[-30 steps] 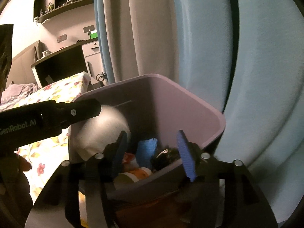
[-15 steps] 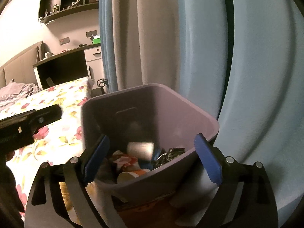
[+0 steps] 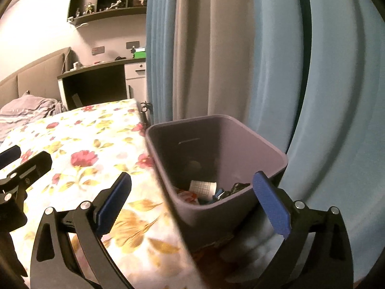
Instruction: Collect trash
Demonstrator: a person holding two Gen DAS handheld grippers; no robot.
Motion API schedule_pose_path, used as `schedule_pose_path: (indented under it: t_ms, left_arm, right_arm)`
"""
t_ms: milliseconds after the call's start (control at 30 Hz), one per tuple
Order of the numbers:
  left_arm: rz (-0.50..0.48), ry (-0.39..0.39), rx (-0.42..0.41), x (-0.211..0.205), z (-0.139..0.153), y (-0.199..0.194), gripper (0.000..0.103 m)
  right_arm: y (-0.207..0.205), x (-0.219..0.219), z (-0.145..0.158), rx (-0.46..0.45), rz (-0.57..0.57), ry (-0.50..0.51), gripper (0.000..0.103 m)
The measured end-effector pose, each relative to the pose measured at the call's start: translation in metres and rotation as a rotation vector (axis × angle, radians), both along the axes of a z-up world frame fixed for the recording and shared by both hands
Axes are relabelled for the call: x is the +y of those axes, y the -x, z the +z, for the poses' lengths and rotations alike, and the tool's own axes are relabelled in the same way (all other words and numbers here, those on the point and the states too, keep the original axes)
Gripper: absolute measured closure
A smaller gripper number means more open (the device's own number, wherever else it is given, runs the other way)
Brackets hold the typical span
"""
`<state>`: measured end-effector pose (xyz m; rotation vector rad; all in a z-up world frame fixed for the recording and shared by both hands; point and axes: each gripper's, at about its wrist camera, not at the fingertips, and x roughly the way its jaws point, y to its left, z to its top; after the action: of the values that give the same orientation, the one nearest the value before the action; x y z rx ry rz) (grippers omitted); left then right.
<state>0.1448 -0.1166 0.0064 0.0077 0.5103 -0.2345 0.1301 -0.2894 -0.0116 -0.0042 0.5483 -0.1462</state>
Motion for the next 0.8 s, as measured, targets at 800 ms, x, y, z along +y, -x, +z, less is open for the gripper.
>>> schedule_pose_path:
  t_ms: [800]
  left_arm:
    - [0.171, 0.035, -0.039, 0.104, -0.002, 0.097, 0.006]
  right_arm:
    - [0.08, 0.092, 0.019, -0.093, 0.086, 0.026, 0.006]
